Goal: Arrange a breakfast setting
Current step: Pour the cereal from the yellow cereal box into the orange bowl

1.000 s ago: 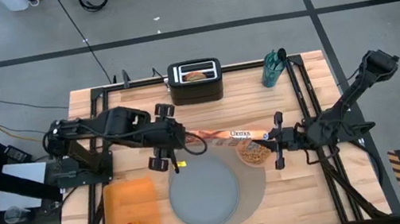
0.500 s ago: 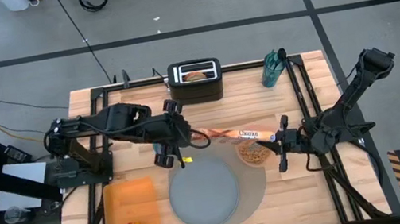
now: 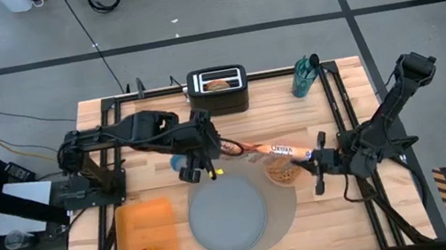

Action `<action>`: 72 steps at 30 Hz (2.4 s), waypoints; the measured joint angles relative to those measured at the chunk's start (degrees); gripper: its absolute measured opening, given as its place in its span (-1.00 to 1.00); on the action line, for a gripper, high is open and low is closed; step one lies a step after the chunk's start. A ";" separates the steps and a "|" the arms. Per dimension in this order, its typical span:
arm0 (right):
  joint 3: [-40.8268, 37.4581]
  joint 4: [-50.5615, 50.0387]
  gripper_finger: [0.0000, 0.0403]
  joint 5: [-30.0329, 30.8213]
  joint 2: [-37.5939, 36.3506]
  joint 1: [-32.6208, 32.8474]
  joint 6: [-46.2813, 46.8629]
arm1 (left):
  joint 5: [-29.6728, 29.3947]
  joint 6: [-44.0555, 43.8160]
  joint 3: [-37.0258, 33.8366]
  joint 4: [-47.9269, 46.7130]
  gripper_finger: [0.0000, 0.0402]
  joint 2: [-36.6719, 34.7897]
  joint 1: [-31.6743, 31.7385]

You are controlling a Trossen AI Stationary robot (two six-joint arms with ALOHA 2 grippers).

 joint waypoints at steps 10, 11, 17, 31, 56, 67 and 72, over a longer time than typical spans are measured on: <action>0.13 -0.17 -0.93 -0.42 0.00 0.31 -1.10 | 0.33 1.85 -0.02 1.32 0.02 -0.02 0.07; 0.13 -0.54 -0.93 1.78 0.00 0.31 -0.27 | -0.20 1.83 0.00 1.22 0.02 -0.02 0.01; 0.15 0.95 -0.93 1.50 0.00 0.74 -1.54 | -0.25 1.69 0.24 0.92 0.02 -0.06 0.02; 0.17 3.51 -0.93 -2.28 -0.01 1.68 -5.46 | 0.85 1.64 0.28 0.19 -0.02 0.02 -0.16; 0.21 -0.64 -0.93 -3.55 0.00 -2.11 1.70 | 0.05 1.97 0.66 0.66 -0.04 0.03 -0.46; 0.17 -1.81 -0.93 -6.01 0.00 -3.82 3.04 | 0.29 1.65 0.72 1.16 -0.04 0.00 -0.54; 0.26 0.61 -0.84 -9.09 -0.05 -3.50 2.46 | 0.43 1.65 0.74 1.32 -0.04 0.11 -0.47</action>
